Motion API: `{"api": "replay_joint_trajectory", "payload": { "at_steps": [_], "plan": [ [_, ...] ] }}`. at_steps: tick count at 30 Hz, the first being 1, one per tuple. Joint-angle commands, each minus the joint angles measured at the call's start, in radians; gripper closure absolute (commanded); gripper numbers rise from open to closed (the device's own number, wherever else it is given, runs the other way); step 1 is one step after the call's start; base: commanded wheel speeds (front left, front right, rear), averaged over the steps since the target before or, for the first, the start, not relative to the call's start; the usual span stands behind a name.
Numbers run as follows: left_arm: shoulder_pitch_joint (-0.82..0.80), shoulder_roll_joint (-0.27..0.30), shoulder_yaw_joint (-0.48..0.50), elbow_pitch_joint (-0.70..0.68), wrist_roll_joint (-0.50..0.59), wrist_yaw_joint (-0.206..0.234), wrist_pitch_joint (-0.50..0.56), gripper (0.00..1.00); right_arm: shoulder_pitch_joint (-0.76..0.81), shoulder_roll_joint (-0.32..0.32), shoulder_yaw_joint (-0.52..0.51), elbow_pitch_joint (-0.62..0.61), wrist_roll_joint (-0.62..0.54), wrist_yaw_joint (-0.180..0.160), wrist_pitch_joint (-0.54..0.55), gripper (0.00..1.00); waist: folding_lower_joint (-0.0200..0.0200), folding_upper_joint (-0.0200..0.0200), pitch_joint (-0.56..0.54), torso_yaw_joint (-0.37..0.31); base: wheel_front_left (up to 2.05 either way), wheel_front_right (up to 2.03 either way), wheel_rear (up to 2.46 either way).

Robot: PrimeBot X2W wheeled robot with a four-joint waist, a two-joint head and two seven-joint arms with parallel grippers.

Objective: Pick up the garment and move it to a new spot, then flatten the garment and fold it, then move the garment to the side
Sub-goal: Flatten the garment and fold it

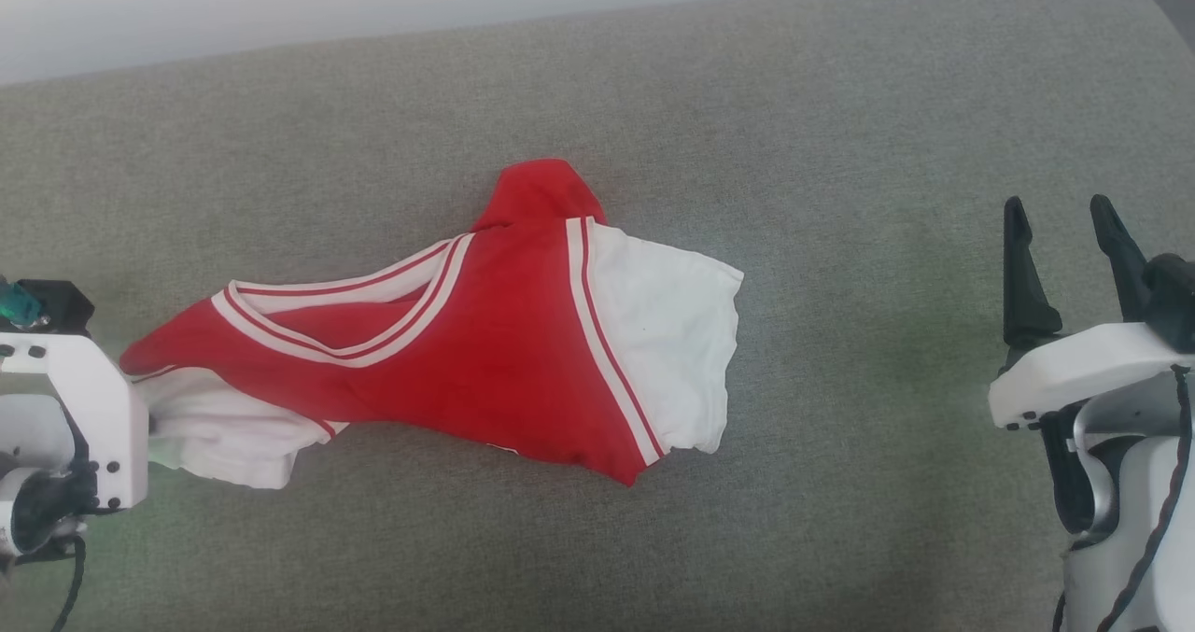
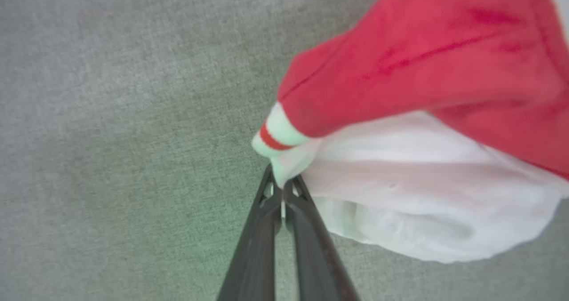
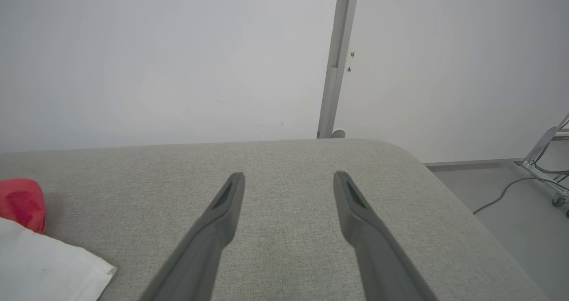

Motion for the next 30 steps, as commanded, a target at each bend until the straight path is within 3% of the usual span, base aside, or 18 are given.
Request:
{"api": "replay_joint_trajectory", "payload": {
  "at_steps": [1,2,3,5,6,11,28,29,30],
  "plan": [
    [-0.006,-0.004,0.001,0.008,-0.005,-0.004,-0.006,0.78,-0.005,0.002,0.001,-0.001,0.0,-0.002,0.001,0.0,0.0,0.0,0.0,0.0,0.0,0.0,0.0],
    [-0.011,-0.009,0.003,0.019,-0.006,-0.006,-0.011,0.65,-0.005,0.002,0.0,-0.001,-0.002,-0.002,0.001,0.0,0.0,0.0,-0.001,0.001,0.0,0.0,0.0],
    [-0.014,-0.013,0.006,0.028,-0.004,-0.005,-0.019,0.33,-0.005,0.002,-0.001,-0.001,-0.004,-0.002,0.002,0.0,0.0,0.0,-0.002,0.003,0.0,0.0,0.0],
    [-0.018,-0.018,0.009,0.04,-0.011,-0.01,-0.027,0.25,-0.003,0.002,-0.001,0.0,-0.007,-0.002,0.003,0.0,0.0,0.0,-0.006,0.006,0.0,0.0,0.0],
    [-0.018,-0.019,0.01,0.044,-0.013,-0.015,-0.027,0.16,-0.002,0.002,-0.002,-0.001,-0.008,-0.002,0.004,0.0,0.0,0.0,-0.008,0.008,0.0,0.0,0.0],
    [-0.026,-0.025,0.013,0.045,-0.024,-0.025,-0.028,0.0,0.001,-0.003,0.01,0.001,-0.005,-0.002,0.012,0.0,0.0,0.0,-0.018,0.02,0.0,0.0,0.0],
    [-0.016,-0.068,0.001,0.097,-0.043,-0.022,-0.017,0.0,0.007,-0.025,0.054,-0.009,0.016,-0.002,0.044,0.0,0.0,0.0,-0.03,0.032,0.0,0.0,0.0],
    [-0.014,-0.073,-0.003,0.104,-0.045,-0.024,-0.01,0.08,0.009,-0.026,0.057,-0.01,0.018,-0.002,0.048,0.0,0.0,0.0,-0.03,0.031,0.0,0.0,0.0],
    [-0.011,-0.079,-0.005,0.111,-0.05,-0.026,-0.005,0.34,0.011,-0.028,0.059,-0.011,0.019,-0.002,0.05,0.0,0.0,0.0,-0.029,0.031,0.0,0.0,0.0]
  ]
}}
